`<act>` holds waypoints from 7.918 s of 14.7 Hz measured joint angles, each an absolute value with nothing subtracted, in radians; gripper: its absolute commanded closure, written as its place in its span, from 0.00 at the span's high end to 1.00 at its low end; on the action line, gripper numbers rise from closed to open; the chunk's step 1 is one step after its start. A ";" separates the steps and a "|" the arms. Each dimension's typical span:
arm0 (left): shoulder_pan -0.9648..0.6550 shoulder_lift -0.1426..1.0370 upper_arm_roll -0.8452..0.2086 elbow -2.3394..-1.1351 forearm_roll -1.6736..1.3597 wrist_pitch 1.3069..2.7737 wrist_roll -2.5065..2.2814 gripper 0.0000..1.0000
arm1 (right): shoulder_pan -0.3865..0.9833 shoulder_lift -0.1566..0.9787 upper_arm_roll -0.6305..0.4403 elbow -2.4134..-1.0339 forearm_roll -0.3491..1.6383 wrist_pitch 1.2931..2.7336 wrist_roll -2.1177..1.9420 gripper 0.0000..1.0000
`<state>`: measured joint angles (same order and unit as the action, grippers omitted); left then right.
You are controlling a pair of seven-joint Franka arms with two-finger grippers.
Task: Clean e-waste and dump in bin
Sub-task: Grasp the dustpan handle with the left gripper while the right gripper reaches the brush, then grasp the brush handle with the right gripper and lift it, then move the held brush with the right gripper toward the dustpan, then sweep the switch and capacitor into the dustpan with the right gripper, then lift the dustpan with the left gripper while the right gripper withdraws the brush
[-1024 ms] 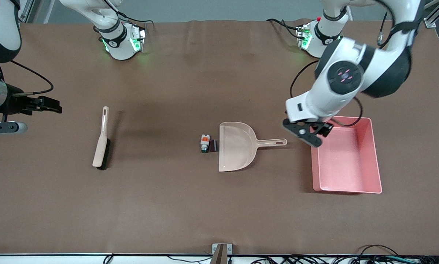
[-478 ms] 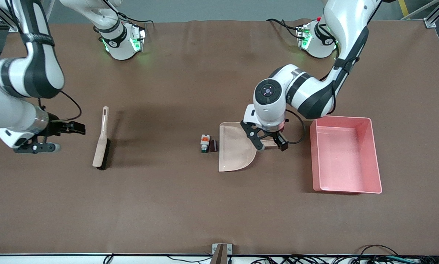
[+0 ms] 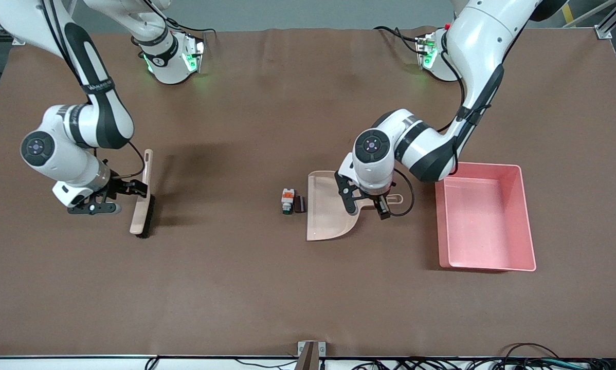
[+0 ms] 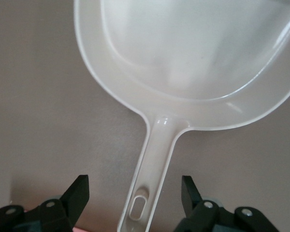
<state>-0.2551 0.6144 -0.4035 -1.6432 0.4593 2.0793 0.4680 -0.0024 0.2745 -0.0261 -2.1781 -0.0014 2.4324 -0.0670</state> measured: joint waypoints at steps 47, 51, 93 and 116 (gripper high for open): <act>-0.301 0.701 -0.418 -1.596 0.551 2.029 0.663 0.00 | 0.535 0.330 -0.008 -2.134 0.001 2.475 0.683 0.01; -0.338 0.704 -0.415 -1.578 0.552 1.992 0.639 0.00 | 0.568 0.381 -0.008 -2.121 0.003 2.526 0.729 0.01; -0.350 0.732 -0.413 -1.570 0.569 1.984 0.562 0.00 | 0.860 0.648 -0.010 -1.710 0.103 2.484 0.808 0.01; -0.255 0.597 -0.417 -1.495 0.564 2.227 0.459 0.00 | 0.230 0.292 -0.078 -2.021 0.035 2.238 0.262 0.00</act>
